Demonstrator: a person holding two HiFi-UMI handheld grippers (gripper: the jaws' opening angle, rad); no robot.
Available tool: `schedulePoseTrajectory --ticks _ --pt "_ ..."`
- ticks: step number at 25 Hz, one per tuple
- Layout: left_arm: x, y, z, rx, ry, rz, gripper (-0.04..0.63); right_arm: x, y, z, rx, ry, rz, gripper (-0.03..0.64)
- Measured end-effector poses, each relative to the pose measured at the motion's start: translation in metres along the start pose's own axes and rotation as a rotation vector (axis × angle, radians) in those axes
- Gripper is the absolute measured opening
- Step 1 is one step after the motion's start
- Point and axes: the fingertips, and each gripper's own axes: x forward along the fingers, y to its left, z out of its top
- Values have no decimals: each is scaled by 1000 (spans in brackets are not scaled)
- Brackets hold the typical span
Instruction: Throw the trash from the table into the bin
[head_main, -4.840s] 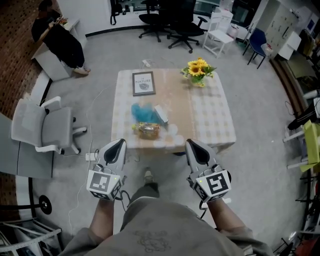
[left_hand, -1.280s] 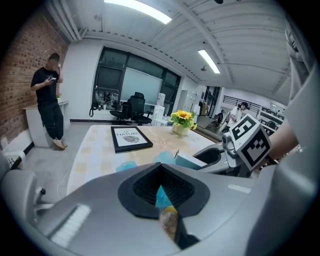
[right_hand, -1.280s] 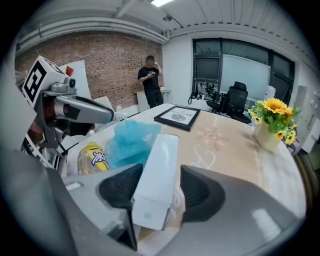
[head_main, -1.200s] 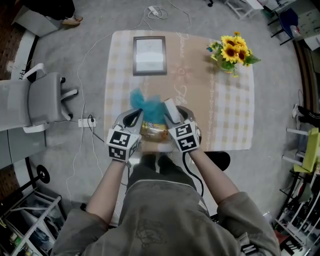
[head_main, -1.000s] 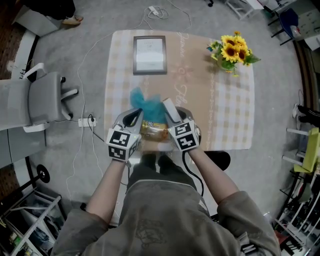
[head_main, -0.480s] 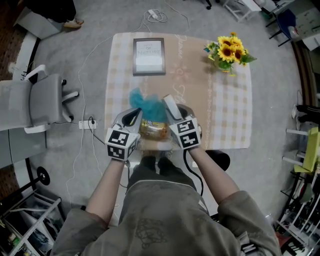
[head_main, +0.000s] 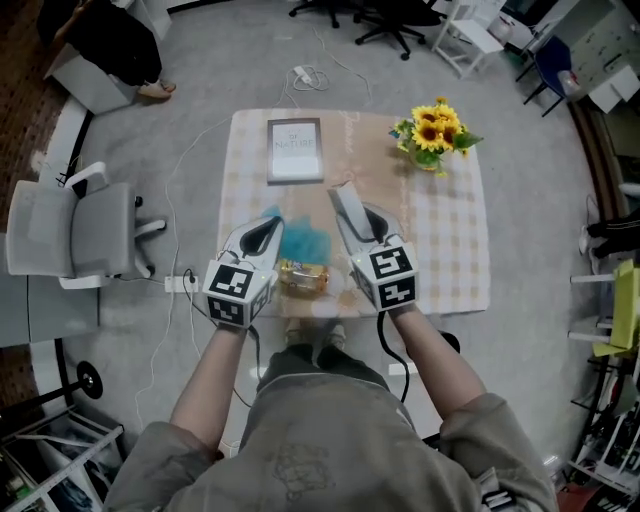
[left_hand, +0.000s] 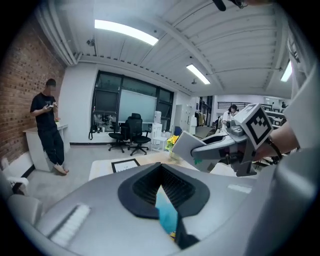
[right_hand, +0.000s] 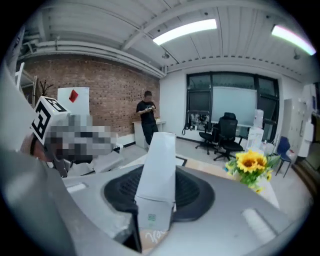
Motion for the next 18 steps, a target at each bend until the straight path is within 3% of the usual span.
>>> schedulePoseTrajectory --ticks 7,18 --pt "-35 -11 85 56 -149 7 8 -78 -7 96 -71 -223 -51 137" --pt "-127 -45 187 164 -390 45 7 -202 4 176 -118 -538 -134 137"
